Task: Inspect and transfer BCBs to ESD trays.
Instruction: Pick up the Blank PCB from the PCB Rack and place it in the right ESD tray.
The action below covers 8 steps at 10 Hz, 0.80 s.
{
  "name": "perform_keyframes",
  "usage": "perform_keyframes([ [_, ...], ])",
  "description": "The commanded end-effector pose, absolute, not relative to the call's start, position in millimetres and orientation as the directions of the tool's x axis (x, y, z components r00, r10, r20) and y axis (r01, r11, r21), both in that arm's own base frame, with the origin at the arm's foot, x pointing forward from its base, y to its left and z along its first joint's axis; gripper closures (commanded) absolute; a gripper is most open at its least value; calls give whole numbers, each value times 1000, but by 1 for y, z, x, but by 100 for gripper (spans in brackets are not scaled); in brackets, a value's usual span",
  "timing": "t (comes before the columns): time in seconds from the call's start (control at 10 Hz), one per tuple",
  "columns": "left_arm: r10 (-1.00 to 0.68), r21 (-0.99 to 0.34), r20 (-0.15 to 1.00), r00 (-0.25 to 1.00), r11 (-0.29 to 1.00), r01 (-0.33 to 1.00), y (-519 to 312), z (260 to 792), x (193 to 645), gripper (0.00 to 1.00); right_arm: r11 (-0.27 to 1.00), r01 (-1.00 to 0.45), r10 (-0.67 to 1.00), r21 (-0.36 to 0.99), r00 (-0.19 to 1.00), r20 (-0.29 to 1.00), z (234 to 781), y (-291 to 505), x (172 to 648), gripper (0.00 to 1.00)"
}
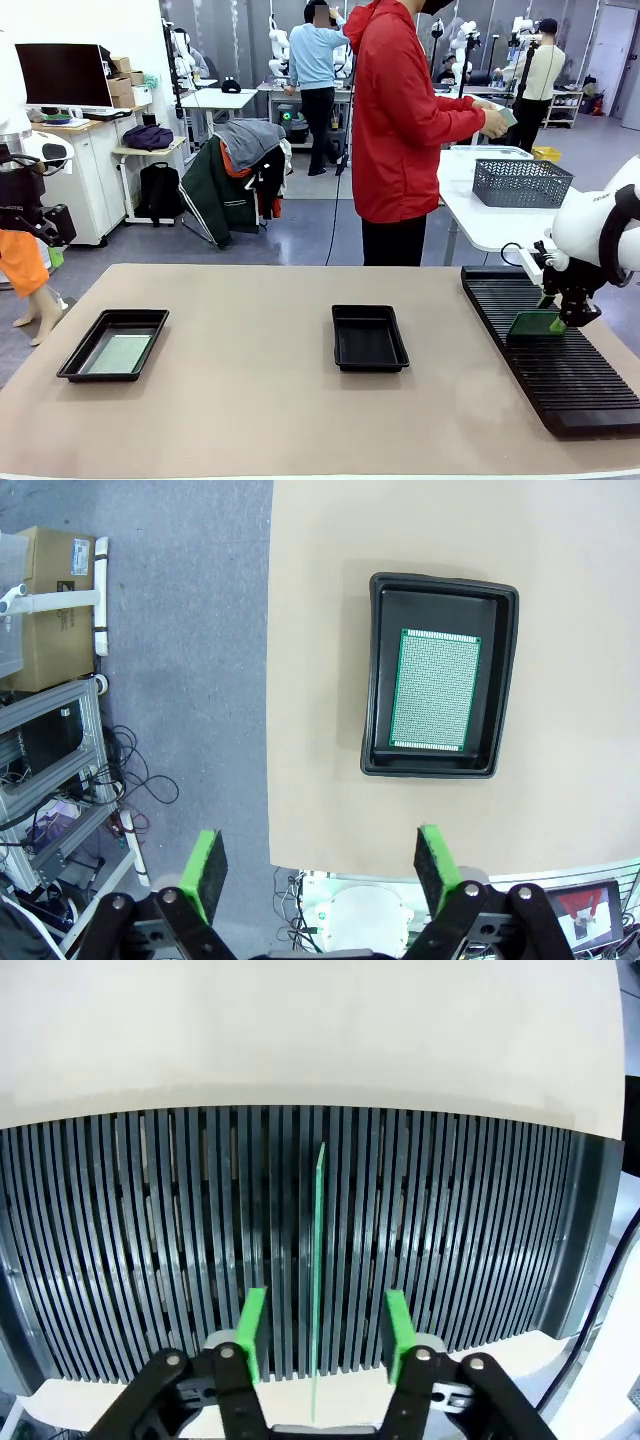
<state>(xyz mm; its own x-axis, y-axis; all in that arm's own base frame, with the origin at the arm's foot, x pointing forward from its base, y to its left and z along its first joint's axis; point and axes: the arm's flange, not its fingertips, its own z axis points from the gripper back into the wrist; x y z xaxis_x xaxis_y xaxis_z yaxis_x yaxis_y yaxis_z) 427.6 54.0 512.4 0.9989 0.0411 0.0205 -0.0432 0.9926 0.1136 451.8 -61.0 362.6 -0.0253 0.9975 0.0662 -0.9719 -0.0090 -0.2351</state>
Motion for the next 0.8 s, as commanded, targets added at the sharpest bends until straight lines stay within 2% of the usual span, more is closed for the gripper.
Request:
perform_keyframes([
  [0.0, 41, 119, 19, 999, 992, -43, 54, 512, 426, 0, -29, -967, 996, -253, -49, 73, 358, -66, 456, 49],
  [0.7, 41, 119, 19, 999, 992, -43, 54, 512, 426, 0, -24, -966, 997, -257, -42, 64, 359, -65, 453, 79],
])
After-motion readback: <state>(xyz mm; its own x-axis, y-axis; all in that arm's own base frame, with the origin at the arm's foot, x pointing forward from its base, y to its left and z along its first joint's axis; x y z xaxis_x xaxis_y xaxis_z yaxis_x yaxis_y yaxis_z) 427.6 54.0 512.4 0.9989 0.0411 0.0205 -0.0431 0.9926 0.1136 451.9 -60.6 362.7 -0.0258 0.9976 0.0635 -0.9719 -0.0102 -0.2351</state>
